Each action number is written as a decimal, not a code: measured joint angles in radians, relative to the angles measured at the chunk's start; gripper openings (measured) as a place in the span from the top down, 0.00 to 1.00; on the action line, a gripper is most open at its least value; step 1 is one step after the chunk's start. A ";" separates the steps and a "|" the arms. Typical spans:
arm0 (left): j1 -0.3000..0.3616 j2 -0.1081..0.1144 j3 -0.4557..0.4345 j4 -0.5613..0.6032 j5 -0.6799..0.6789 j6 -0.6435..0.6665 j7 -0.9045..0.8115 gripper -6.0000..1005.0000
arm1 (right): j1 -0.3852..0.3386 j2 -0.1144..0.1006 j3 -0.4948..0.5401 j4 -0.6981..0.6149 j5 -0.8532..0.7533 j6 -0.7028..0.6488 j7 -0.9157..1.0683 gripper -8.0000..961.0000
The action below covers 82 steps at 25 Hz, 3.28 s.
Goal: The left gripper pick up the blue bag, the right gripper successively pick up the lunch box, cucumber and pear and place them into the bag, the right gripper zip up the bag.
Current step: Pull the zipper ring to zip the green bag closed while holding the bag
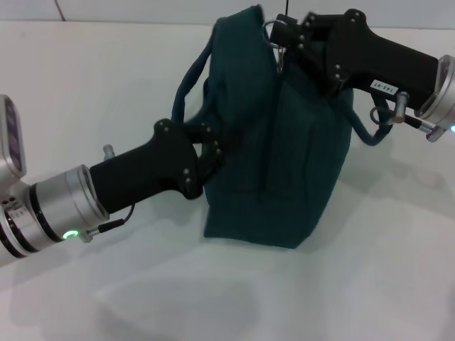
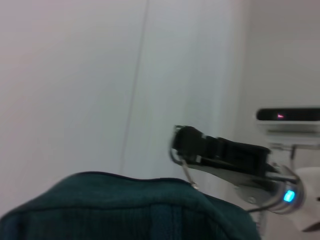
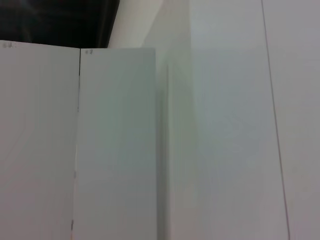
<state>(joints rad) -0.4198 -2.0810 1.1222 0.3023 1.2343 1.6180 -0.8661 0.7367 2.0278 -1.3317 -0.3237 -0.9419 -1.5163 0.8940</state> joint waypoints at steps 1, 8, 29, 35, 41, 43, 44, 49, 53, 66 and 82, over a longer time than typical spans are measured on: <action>0.000 0.000 0.000 0.000 0.000 0.000 0.000 0.93 | -0.001 0.000 0.001 0.000 0.001 0.000 0.000 0.89; 0.001 0.005 -0.002 0.002 0.030 0.046 -0.002 0.93 | -0.005 -0.002 0.003 0.000 0.014 0.001 0.000 0.89; 0.044 0.038 0.002 -0.001 0.125 0.249 -0.012 0.93 | -0.018 -0.002 -0.003 0.012 0.037 0.107 0.019 0.88; 0.054 0.039 0.002 0.002 0.132 0.255 -0.010 0.93 | -0.019 0.000 -0.006 0.023 0.037 0.136 0.159 0.88; 0.057 0.042 0.002 0.002 0.147 0.284 -0.008 0.93 | -0.020 -0.001 -0.001 0.025 0.040 0.185 0.224 0.88; 0.061 0.046 0.002 0.003 0.148 0.302 -0.006 0.93 | -0.020 -0.001 0.001 0.025 0.041 0.205 0.229 0.88; 0.063 0.048 0.002 0.003 0.148 0.309 -0.006 0.93 | -0.020 0.000 0.002 0.026 0.041 0.216 0.236 0.88; 0.071 0.052 0.002 0.004 0.148 0.319 -0.006 0.93 | -0.021 0.001 0.002 0.026 0.044 0.246 0.262 0.88; 0.074 0.051 -0.007 0.001 0.146 0.315 -0.005 0.93 | -0.049 0.000 0.003 0.019 0.084 0.209 0.254 0.87; 0.079 0.002 -0.194 -0.008 0.136 0.156 0.000 0.93 | -0.195 -0.010 0.007 -0.038 0.168 -0.012 0.242 0.87; 0.085 -0.009 -0.202 -0.056 0.027 0.081 0.062 0.72 | -0.207 -0.012 0.006 -0.029 0.182 -0.026 0.242 0.87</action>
<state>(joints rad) -0.3348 -2.0899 0.9201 0.2467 1.2612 1.6991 -0.8043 0.5295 2.0158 -1.3254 -0.3530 -0.7602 -1.5424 1.1365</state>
